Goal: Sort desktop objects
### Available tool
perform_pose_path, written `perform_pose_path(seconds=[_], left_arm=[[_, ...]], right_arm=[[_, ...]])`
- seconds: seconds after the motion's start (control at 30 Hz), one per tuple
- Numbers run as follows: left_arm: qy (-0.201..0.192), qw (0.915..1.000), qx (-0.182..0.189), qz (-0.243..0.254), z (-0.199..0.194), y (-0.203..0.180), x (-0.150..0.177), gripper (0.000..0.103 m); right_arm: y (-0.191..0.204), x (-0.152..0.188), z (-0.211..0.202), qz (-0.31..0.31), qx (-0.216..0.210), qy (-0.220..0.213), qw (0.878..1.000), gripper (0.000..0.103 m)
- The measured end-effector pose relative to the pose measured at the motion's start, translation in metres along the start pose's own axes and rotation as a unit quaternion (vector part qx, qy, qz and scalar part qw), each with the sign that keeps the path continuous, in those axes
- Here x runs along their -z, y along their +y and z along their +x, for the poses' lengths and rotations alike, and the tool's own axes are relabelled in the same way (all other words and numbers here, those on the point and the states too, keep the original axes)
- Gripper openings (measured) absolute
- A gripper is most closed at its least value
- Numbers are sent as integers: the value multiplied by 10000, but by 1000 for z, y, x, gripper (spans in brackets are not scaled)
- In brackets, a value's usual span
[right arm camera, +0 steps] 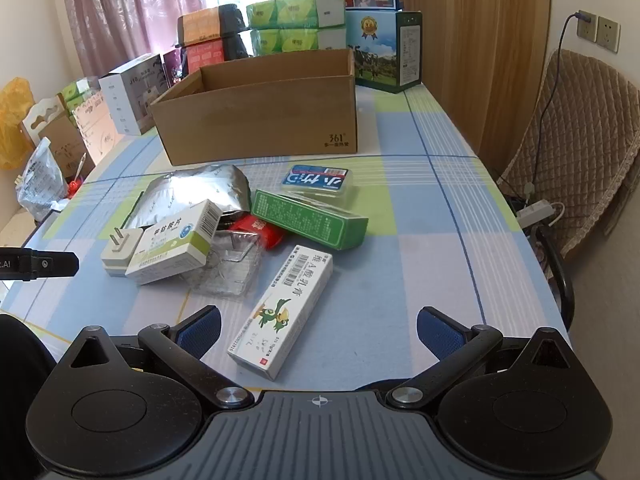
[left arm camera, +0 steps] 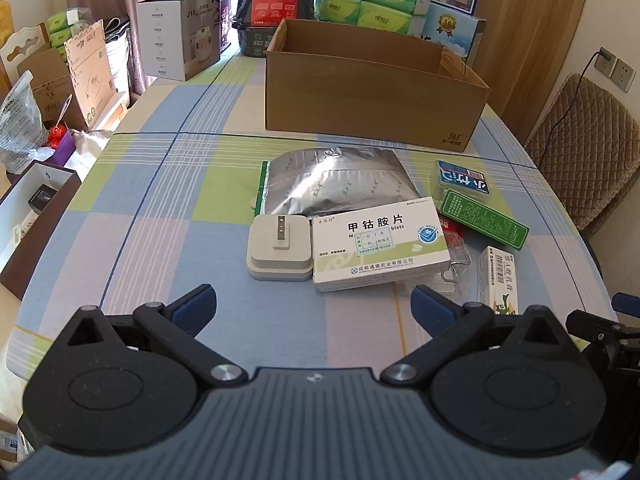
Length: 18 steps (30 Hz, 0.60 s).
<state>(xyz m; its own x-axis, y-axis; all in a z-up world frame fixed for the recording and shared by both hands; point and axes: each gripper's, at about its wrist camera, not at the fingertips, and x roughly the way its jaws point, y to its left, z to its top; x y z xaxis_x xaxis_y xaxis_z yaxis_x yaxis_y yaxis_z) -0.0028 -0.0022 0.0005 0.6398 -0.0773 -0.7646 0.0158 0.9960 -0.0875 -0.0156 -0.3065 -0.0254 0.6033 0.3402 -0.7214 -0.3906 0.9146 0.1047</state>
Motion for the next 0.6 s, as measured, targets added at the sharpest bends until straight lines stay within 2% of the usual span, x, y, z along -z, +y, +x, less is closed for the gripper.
perform_pose_path(seconds=[0.6], left_arm=[[-2,10000,3,19,0,-1,0,102]], right_arm=[[0,2,3,-55,26,16,10000,101]])
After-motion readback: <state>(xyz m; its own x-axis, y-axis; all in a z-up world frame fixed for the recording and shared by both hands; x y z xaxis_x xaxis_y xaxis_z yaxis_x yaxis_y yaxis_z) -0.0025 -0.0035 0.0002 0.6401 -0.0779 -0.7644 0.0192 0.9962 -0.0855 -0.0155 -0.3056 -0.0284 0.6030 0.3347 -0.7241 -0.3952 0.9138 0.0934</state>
